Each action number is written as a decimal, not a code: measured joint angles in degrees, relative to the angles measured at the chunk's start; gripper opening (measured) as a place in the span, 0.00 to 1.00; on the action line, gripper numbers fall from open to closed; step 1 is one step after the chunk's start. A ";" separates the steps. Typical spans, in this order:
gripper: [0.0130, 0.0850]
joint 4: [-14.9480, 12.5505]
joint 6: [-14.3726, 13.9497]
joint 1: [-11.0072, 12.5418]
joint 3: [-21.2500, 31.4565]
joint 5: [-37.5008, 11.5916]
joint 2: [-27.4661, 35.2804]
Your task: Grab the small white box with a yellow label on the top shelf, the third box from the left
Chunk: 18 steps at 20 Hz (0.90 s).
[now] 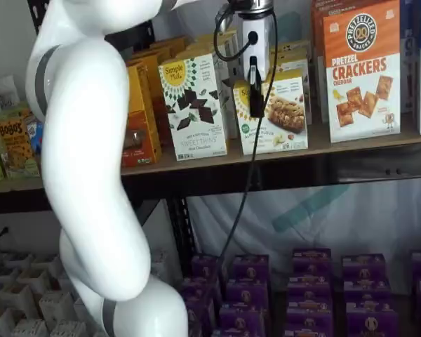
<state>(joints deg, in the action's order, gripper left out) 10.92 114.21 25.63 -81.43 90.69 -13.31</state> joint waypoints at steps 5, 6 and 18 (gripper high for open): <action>0.33 0.18 0.23 0.32 -0.27 0.50 0.02; 0.33 0.18 0.25 0.35 -0.38 0.67 0.07; 0.33 -1.24 -0.12 0.41 -2.14 8.29 -0.76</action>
<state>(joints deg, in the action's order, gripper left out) 9.68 114.10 26.03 -83.58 98.97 -14.06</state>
